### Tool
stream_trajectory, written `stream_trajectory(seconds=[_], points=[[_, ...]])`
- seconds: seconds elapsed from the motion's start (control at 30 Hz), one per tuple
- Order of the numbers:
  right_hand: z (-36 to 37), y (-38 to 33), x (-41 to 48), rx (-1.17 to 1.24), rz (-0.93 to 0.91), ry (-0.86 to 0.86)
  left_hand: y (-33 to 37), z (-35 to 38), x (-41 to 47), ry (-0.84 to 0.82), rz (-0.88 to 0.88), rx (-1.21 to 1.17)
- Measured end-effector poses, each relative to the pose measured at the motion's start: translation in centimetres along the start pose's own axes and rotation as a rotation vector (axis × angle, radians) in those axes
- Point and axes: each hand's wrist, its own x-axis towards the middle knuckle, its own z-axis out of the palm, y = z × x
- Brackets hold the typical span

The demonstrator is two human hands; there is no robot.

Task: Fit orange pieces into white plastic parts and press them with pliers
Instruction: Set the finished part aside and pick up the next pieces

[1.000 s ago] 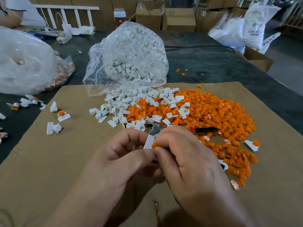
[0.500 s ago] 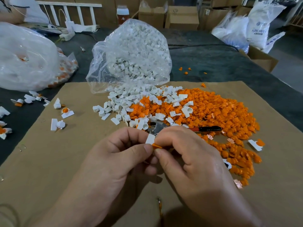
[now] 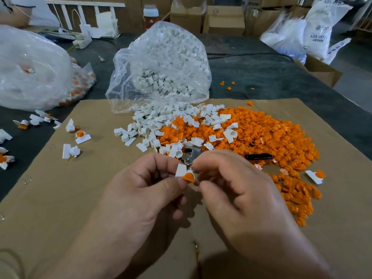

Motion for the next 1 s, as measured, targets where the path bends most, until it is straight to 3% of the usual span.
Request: stream_trajectory(seconds=[0.1,0.17,0.23,0.3,0.53,0.73,0.87,1.0], points=[[-0.8,0.8,0.3,-0.131,0.078,0.099,0.1,-0.3,0.1,0.013,0.009,0.002],[-1.5,1.5,0.8,-0.387,0.123,0.074,0.1,-0.5,0.2,0.024,0.012,-0.002],[-2.0,2.0,1.1,-0.661,0.209,-0.127,0.0,-0.7,0.4,0.03,0.013,-0.012],[-2.2,2.5,1.1,-0.774,0.292,-0.325,0.1,-1.0,0.6,0.029,0.008,-0.04],[-2.6,3.5,1.5,-0.835,0.27,-0.431,0.1,-2.1,1.0,0.025,-0.008,-0.079],[-2.5,3.2,2.0,-0.881,0.257,-0.302,-0.2,-2.2,1.3,0.033,-0.001,-0.095],[-3.7,2.6,2.2,-0.574,0.266,-0.024,-0.1,-2.6,1.3,0.05,0.035,-0.113],[-3.8,2.0,2.1,-0.483,0.236,-0.095,-0.1,-3.0,1.5,0.065,0.092,-0.133]])
